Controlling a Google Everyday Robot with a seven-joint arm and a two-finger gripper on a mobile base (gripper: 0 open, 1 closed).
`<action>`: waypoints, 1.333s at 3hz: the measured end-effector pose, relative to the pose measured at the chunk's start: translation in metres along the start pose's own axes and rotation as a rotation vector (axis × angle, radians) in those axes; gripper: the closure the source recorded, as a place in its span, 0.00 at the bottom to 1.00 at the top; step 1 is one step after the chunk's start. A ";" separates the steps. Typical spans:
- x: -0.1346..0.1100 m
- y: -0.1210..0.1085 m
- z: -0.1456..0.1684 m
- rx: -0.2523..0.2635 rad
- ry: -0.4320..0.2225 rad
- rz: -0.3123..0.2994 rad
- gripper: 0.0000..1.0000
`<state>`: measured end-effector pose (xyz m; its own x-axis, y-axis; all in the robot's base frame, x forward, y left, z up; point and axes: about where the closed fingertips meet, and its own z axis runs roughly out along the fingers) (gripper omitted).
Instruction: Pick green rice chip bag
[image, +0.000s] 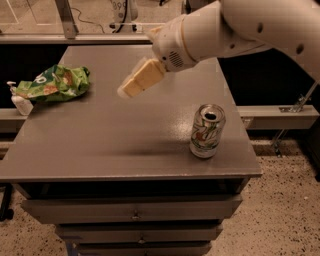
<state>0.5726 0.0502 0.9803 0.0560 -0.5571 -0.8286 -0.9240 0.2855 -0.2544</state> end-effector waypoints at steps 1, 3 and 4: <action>-0.005 0.013 0.058 -0.088 -0.088 -0.028 0.00; -0.023 0.035 0.139 -0.207 -0.198 -0.108 0.00; -0.037 0.041 0.170 -0.229 -0.220 -0.204 0.00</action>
Offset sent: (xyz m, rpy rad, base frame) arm 0.0253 0.1592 -0.0723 0.1600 -0.0356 0.3350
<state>0.5972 0.2147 0.9155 0.3045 -0.3966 -0.8660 -0.9448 -0.0100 -0.3276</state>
